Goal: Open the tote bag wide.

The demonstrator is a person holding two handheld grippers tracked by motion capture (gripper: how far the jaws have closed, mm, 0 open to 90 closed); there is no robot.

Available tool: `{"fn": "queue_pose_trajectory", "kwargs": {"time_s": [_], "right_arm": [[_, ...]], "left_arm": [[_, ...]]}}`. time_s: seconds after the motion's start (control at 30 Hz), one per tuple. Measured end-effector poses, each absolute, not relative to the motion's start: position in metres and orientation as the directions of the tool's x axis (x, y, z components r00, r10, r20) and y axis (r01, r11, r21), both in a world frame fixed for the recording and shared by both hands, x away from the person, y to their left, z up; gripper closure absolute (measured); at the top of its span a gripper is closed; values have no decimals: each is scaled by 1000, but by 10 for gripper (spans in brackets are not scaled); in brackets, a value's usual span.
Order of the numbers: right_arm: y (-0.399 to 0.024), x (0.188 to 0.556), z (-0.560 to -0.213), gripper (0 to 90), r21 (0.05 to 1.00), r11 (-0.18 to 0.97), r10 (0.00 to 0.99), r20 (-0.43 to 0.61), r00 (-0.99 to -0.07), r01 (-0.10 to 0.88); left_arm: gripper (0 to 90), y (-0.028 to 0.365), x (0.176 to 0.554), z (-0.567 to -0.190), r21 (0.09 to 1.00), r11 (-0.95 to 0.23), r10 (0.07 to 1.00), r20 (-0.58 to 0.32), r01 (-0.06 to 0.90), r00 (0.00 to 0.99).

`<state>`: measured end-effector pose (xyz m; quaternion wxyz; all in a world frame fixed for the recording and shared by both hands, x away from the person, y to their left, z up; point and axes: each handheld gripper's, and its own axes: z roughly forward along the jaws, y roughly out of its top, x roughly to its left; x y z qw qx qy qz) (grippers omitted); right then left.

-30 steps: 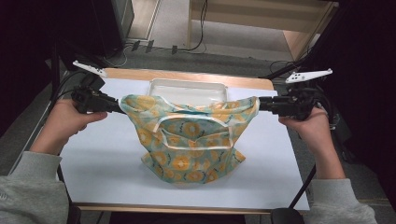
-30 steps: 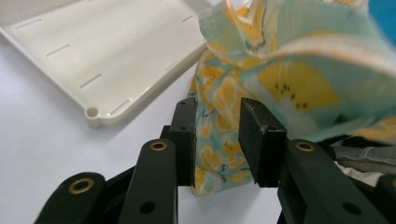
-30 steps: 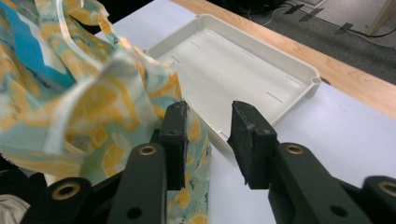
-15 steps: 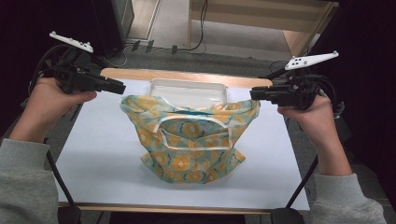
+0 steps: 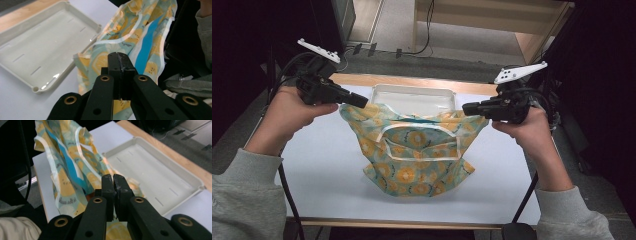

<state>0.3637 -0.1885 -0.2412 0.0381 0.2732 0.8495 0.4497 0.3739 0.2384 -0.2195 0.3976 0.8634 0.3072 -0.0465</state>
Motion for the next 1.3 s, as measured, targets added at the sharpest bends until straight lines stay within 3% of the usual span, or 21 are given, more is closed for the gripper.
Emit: {"fn": "queue_pose_trajectory", "kwargs": {"time_s": [0.33, 1.3], "right_arm": [[-182, 357, -263, 900, 759, 471, 481, 206, -852, 449], [-180, 323, -286, 896, 772, 468, 467, 197, -862, 430]], "left_arm": [[896, 232, 364, -242, 630, -525, 490, -326, 572, 808], [871, 252, 335, -272, 652, -477, 498, -351, 589, 793]]}}
